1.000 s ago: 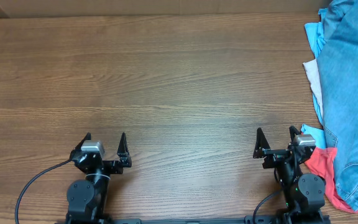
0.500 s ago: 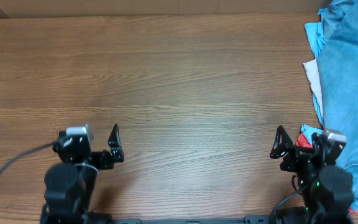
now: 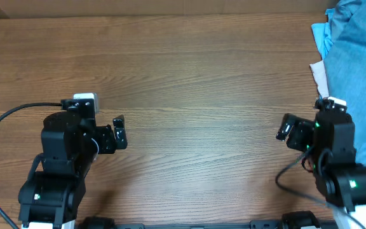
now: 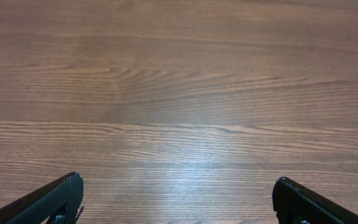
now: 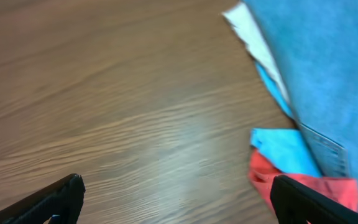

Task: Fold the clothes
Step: 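Reach the right gripper into the clothes pile and grasp the blue jeans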

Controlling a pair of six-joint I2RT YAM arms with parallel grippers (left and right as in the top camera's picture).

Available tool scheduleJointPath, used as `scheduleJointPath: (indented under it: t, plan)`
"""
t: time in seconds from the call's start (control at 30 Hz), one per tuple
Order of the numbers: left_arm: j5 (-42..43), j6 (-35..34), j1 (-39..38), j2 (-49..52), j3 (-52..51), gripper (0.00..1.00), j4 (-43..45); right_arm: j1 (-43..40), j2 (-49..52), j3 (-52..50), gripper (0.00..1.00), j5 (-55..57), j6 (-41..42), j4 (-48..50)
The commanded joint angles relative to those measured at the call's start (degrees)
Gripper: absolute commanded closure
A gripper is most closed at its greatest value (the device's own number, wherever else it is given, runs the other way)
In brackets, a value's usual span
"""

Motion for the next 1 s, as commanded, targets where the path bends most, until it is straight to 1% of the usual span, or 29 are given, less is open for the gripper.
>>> scheduleJointPath:
  t: [0.0,0.07,0.2,0.4,0.5,0.63,0.83,0.97]
  plan:
    - [1.1,-0.4,0.3,0.0,1.6,0.0,-0.2,-5.1,4.6,1.5,0.0,6.6,2.0,-0.5]
    - [1.1,-0.4,0.3,0.0,1.6,0.0,-0.2,-9.9,7.9,1.5,0.0,6.5,4.1,-1.2]
    - [1.0,-0.4,0.3,0.0,1.6,0.0,-0.2,-22.1,14.7,1.5,0.0,4.9,8.8,-3.2]
    - [1.0,-0.4,0.3,0.1,1.6,0.0,-0.2,-35.7,21.2,1.5,0.0,-0.7,8.8,-2.4]
    - [1.0,-0.4,0.3,0.1,1.6,0.0,-0.2,-40.7,23.3,1.5,0.0,-4.1,8.8,-1.2]
    - [1.0,-0.4,0.3,0.1,1.6,0.0,-0.2,-43.8,25.8,1.4,0.0,-5.6,8.8,-0.6]
    - [1.0,-0.4,0.3,0.1,1.6,0.0,-0.3,-44.1,30.9,1.4,0.01,-6.0,8.8,0.2]
    - [1.0,-0.4,0.3,0.1,1.6,0.0,-0.4,-44.1,35.2,1.4,0.05,-6.3,8.8,1.0]
